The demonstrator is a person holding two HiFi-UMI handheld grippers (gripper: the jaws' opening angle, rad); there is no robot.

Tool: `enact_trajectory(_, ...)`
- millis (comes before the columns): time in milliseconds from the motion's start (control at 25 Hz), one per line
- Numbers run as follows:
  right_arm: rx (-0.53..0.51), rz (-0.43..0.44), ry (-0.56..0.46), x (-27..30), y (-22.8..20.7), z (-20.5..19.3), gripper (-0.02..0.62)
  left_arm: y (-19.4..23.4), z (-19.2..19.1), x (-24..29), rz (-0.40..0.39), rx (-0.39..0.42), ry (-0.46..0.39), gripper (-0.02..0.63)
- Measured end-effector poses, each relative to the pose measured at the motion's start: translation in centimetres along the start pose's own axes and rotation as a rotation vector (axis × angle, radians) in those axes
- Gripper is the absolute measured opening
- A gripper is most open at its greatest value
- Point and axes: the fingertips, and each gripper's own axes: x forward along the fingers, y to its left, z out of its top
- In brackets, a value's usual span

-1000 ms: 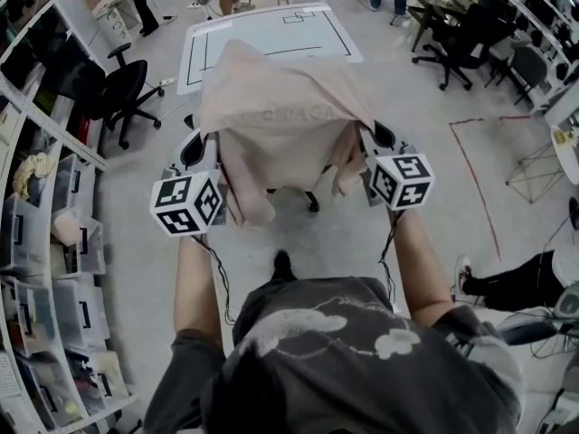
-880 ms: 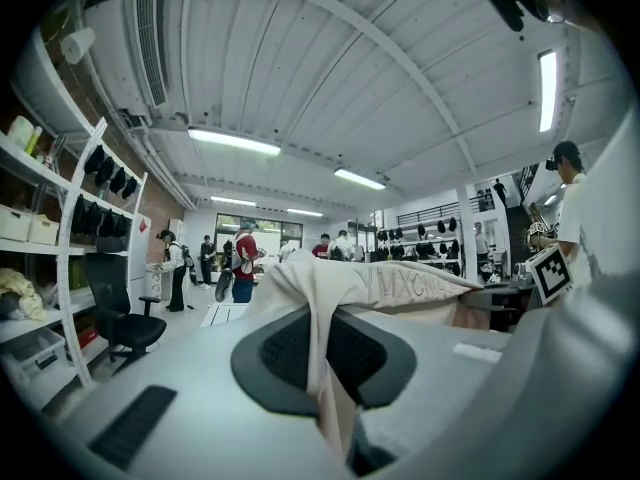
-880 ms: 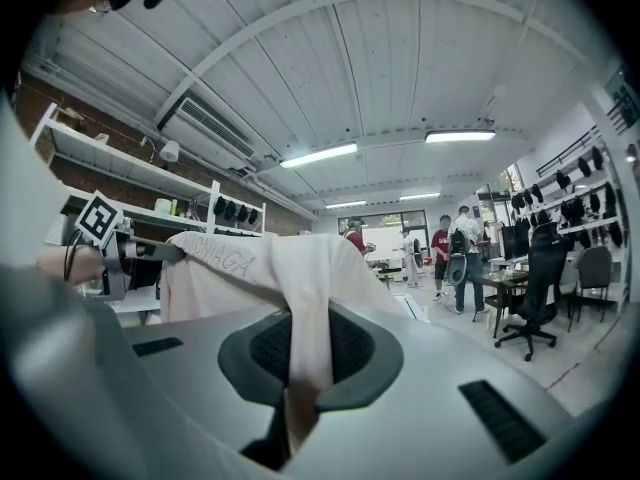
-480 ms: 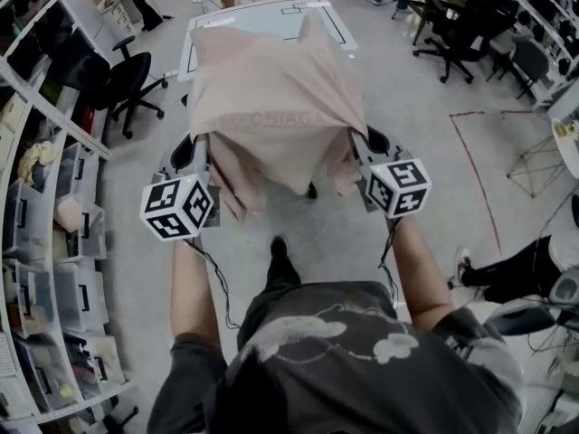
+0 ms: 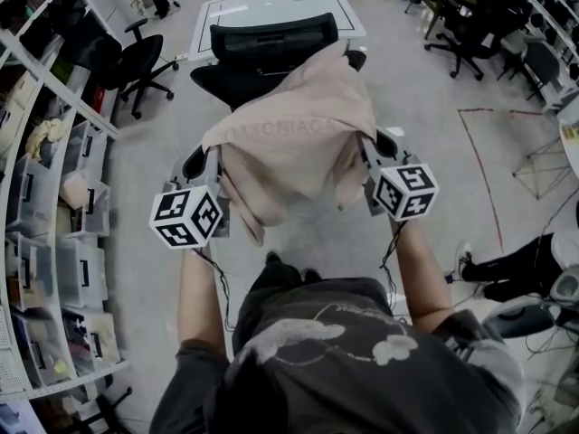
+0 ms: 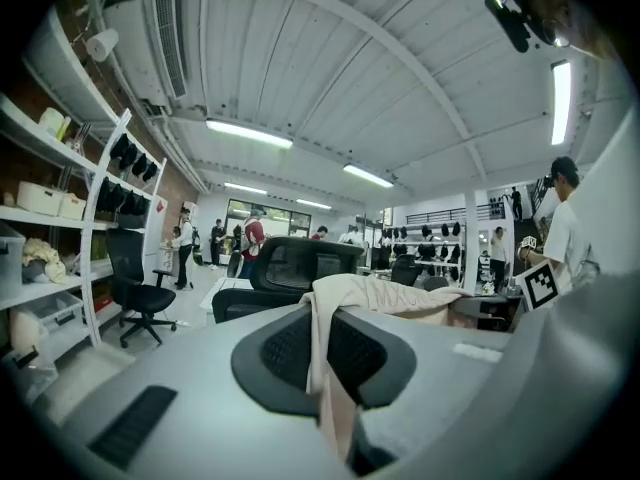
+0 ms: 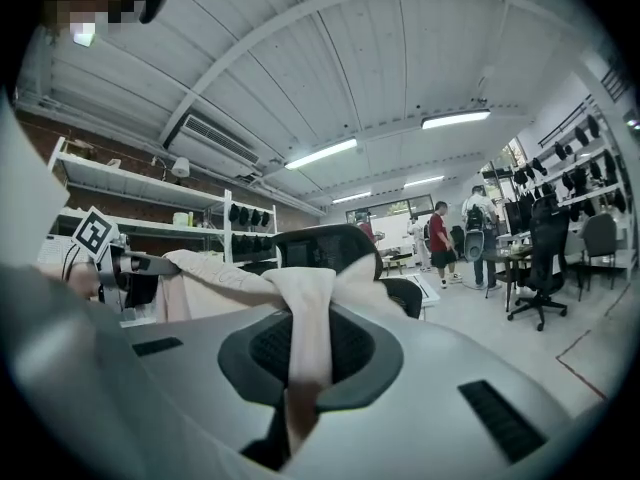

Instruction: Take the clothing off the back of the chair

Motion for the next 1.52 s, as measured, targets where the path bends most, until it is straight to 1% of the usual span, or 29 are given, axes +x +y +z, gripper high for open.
enact_trajectory(160,0.028,-0.027,0.019,-1.0,0.3,-1.3,-0.003,-0.4,-2.5,-1.4,-0.039,-0.078,0.029,0.005)
enact_trajectory(280,0.035,-0.046,0.046,-2.1,0.7,-2.5,-0.003,-0.6,-4.2,-2.2,-0.058,-0.106,0.059,0.005)
enact_trajectory(400,0.017,-0.074,0.054,-3.4,1.5,-2.8,-0.003,-0.8,-4.6,-3.3,-0.082,-0.122,0.068,0.005)
enact_trajectory(560,0.017,-0.121,0.045,-5.0,3.0,-2.6,-0.003,-0.9,-4.9,-5.4,-0.113,-0.120,0.077,0.005)
enact_trajectory(800,0.009,-0.159,0.032,-7.6,6.6,-2.5,-0.003,-0.1,-4.7,-8.8,-0.140,-0.120,0.068,0.005)
enact_trajectory(1080,-0.005,-0.164,0.037,-11.6,9.8,-3.1,-0.003,-0.6,-5.2,-13.0,-0.158,-0.120,0.065,0.005)
enact_trajectory(1400,0.006,-0.172,0.048,-16.1,13.9,-4.8,-0.003,-1.0,-6.6,-18.5,-0.184,-0.127,0.071,0.005)
enact_trajectory(1520,0.007,-0.169,0.040,-17.2,15.0,-4.5,-0.003,-1.2,-6.4,-20.2,-0.188,-0.127,0.067,0.005)
